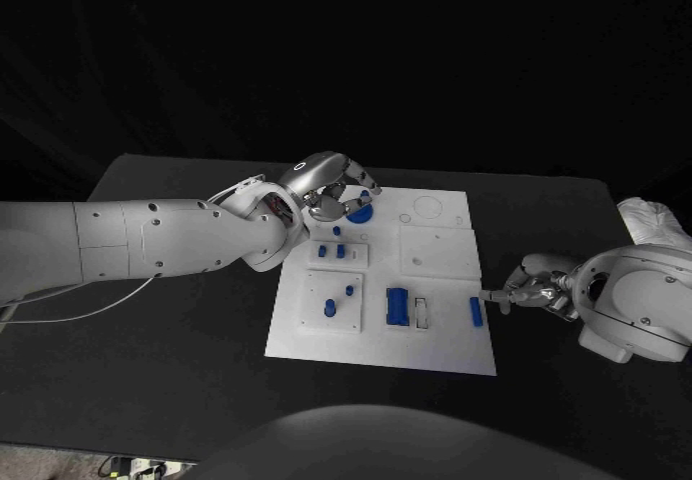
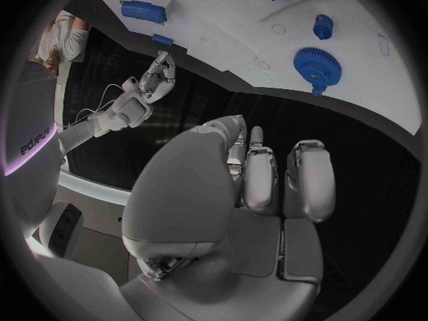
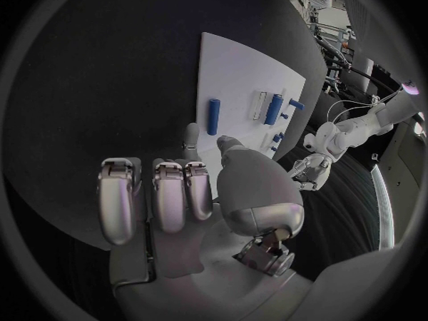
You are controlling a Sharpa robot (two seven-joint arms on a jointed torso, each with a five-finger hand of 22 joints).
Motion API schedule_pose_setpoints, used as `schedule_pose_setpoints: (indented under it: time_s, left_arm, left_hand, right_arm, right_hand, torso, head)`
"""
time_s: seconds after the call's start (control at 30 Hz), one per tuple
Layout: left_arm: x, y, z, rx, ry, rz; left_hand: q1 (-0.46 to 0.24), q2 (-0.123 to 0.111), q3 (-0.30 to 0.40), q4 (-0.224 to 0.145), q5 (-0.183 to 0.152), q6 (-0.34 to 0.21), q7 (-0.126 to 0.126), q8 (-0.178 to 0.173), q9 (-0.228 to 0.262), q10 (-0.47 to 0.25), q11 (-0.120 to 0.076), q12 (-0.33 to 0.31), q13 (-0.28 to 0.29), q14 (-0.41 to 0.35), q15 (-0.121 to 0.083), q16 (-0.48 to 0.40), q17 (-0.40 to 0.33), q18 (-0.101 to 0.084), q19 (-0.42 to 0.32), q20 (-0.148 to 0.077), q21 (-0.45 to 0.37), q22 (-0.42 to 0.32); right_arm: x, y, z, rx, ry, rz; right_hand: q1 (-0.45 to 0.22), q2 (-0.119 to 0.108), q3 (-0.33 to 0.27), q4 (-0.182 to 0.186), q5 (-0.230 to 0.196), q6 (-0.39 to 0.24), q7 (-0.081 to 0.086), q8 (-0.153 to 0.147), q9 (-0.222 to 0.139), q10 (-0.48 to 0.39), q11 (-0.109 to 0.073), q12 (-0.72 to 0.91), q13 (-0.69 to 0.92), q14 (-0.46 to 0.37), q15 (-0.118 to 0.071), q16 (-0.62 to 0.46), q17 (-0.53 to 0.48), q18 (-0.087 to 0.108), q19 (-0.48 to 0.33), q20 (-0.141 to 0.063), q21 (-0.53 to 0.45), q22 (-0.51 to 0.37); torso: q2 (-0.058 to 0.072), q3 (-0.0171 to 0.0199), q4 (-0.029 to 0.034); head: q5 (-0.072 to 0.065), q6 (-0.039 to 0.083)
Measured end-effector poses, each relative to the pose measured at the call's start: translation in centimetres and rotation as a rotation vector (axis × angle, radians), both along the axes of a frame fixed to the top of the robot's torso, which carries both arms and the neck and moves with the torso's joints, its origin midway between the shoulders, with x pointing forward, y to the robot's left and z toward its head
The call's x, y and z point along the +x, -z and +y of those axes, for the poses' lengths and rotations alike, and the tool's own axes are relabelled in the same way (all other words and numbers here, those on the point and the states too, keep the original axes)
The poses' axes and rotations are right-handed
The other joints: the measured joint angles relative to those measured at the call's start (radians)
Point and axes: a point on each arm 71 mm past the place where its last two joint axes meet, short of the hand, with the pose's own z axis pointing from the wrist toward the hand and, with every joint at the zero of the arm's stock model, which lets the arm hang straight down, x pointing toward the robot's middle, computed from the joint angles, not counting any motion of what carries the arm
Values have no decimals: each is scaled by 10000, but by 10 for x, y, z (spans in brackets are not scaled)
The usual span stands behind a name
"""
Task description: Assemble the parts on the task board
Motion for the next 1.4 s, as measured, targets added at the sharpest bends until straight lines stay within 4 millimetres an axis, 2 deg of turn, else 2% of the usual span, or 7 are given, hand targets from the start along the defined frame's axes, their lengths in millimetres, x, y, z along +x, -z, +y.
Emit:
schedule_pose_setpoints:
  time_s: [0.33, 0.47, 0.6, 0.7, 0.8, 1.17, 1.4]
  left_arm:
    - [0, 0, -1, 9, 5, 27]
    - [1, 1, -1, 16, 14, 49]
    - [1, 1, -2, 28, 26, 75]
    - [1, 1, -2, 36, 32, 92]
    - [1, 1, -2, 45, 36, 110]
    - [1, 2, -2, 61, 48, 164]
    - [1, 2, -2, 75, 49, 207]
  left_hand:
    - [0, 0, 0, 0, 0, 0, -1, 0, -1, 0, 0, 0, 0, 0, 0, 0, -1, 0, 0, 0, 0, 0]
    - [27, 27, 0, 0, 0, -1, -1, 0, -1, 0, 0, 0, 0, 0, 0, 0, -1, 0, 0, 0, 0, 0]
    - [39, 39, 0, 0, 0, -1, -1, 0, -1, 0, 0, 0, 0, 0, 0, 0, -2, 1, 0, 0, 0, 0]
    - [39, 39, 0, 0, 0, -1, -1, 0, -2, 0, 0, 0, 0, 0, 0, 0, -2, 1, 0, 0, 0, 0]
    - [39, 39, 0, 0, 0, -1, -1, 0, -2, 0, 0, 0, 0, 0, 0, 0, -2, -1, 0, 0, 0, 0]
    - [39, 39, 0, 0, 0, -2, -2, 0, 6, 37, 36, 0, 0, 0, 0, 0, -3, 0, 0, 0, 0, 0]
    - [39, 39, 0, 0, 0, -2, -2, 0, 5, 37, 36, 0, 0, 0, 0, 0, -3, 1, 0, 0, 0, 0]
  right_arm:
    - [5, 5, 10, -226, -56, 478]
    - [5, 6, 15, -177, -92, 637]
    - [5, 6, 20, -121, -132, 733]
    - [5, 7, 22, -99, -143, 777]
    - [7, 7, 23, -107, -130, 814]
    - [14, 14, 28, -270, -121, 1039]
    - [17, 16, 31, -344, -176, 1139]
  right_hand:
    - [85, -17, 30, -30, -7, 0, 0, 0, 101, 0, 1, 0, -1, -1, 1, 0, -1, 1, 0, 0, -107, -1]
    - [89, -13, 30, -30, -370, 0, 0, 77, 233, 0, 1, 0, -2, 0, 1, 0, -1, 0, 0, 0, -107, -2]
    - [89, -13, 8, -8, -1202, 0, 0, 154, 408, 0, 1, 0, -2, -1, 1, 0, -2, 1, 0, 1, -107, -2]
    - [89, -13, -16, 11, -1501, 1, 1, 154, 483, 0, 1, 0, -2, -1, 1, 0, -2, 1, 0, 1, -107, -2]
    - [181, 80, -50, -38, -1503, 0, 0, 154, 531, -33, -32, 0, -2, -1, 1, 0, -2, 0, -11, -9, -107, -2]
    - [565, 132, 246, -390, -1632, 1, 0, 141, 618, 0, -72, 0, -3, 0, -70, 0, -3, 0, 0, -72, -253, -4]
    - [936, 104, 635, -779, -860, 2, -34, -234, 334, 0, -71, 0, -3, 0, -70, 0, -3, 0, 0, -72, -520, -4]
  torso:
    - [0, 4, -12]
    - [1, 6, -12]
    - [1, 4, -7]
    - [1, 4, -1]
    - [1, 4, 0]
    - [2, 3, -2]
    - [2, 3, -7]
  head:
    - [-8, 0]
    - [-17, 0]
    - [-40, 0]
    - [-44, 0]
    - [-37, 0]
    - [-12, 0]
    - [-12, 0]
